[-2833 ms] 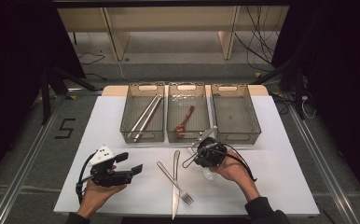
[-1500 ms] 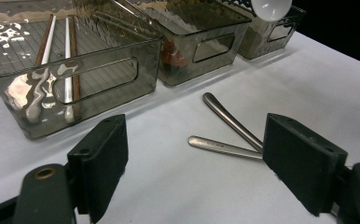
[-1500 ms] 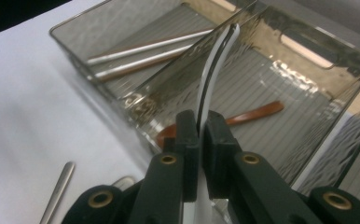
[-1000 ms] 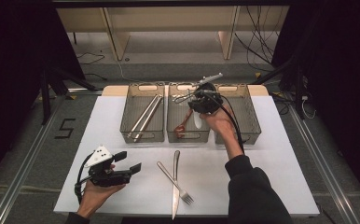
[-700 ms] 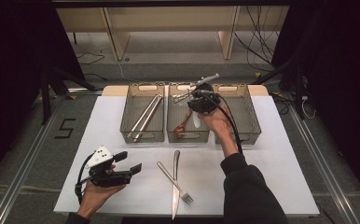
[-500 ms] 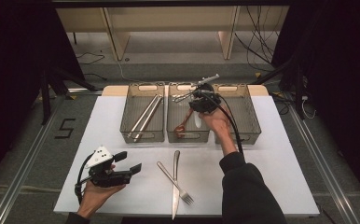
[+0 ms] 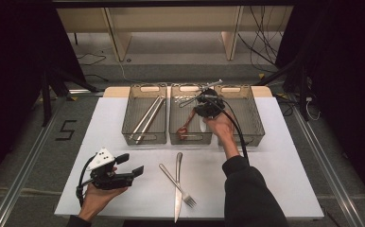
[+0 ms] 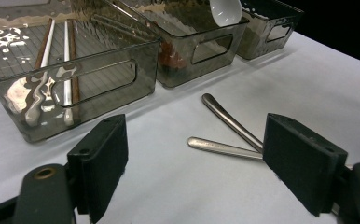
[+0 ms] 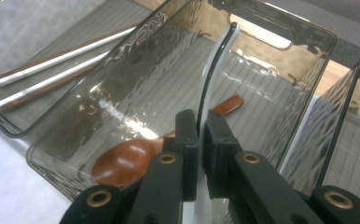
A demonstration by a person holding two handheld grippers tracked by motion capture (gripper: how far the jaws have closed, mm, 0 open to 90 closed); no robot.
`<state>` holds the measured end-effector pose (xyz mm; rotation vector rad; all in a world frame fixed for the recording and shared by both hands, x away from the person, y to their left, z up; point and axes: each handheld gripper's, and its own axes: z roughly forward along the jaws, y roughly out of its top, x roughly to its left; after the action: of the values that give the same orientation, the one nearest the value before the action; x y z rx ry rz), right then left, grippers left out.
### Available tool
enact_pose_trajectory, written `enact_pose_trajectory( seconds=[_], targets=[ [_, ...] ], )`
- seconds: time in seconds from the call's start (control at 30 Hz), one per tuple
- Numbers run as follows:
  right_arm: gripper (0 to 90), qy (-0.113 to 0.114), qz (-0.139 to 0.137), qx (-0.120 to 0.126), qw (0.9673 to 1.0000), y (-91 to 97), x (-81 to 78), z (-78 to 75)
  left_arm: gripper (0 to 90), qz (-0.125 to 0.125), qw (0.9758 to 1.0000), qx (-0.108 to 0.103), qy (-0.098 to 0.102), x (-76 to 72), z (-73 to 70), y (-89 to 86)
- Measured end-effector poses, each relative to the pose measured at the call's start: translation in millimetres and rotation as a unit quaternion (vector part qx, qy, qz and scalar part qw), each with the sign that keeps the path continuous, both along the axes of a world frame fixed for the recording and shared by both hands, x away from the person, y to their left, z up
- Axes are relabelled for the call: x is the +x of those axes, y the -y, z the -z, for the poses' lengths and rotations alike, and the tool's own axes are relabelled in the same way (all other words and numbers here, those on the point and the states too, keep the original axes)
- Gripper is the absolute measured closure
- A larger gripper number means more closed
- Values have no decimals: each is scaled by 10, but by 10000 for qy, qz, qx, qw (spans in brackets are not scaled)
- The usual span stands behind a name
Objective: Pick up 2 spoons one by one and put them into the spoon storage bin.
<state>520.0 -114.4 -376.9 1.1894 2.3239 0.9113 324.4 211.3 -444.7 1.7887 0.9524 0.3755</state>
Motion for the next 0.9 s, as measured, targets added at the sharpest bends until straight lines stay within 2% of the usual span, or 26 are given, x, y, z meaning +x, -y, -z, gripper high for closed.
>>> enact_pose_trajectory(
  seconds=[0.3,0.37,0.47,0.53,0.6,0.67,0.9],
  targets=[
    [833,-90,122,-19,9999,15,10,108,219,-3,10000,-8,4,-1,0,0],
    [774,-116,191,73,9997,32,7,108,219,-7,10000,-5,2,0,1,0],
    [731,-89,185,80,9998,60,-5,87,218,-12,10000,0,2,0,1,-1],
    [647,-94,178,147,9997,70,-24,69,217,-10,10000,-9,-9,2,0,-5],
    [606,-107,135,173,9997,73,-62,51,217,-13,10000,-2,-11,2,0,-8],
    [525,-93,80,227,9997,56,-129,25,217,-20,10000,-9,-13,1,0,-10],
    [453,-102,-502,323,9982,-52,-510,-44,216,-34,10000,0,-9,1,-1,-13]
  ],
)
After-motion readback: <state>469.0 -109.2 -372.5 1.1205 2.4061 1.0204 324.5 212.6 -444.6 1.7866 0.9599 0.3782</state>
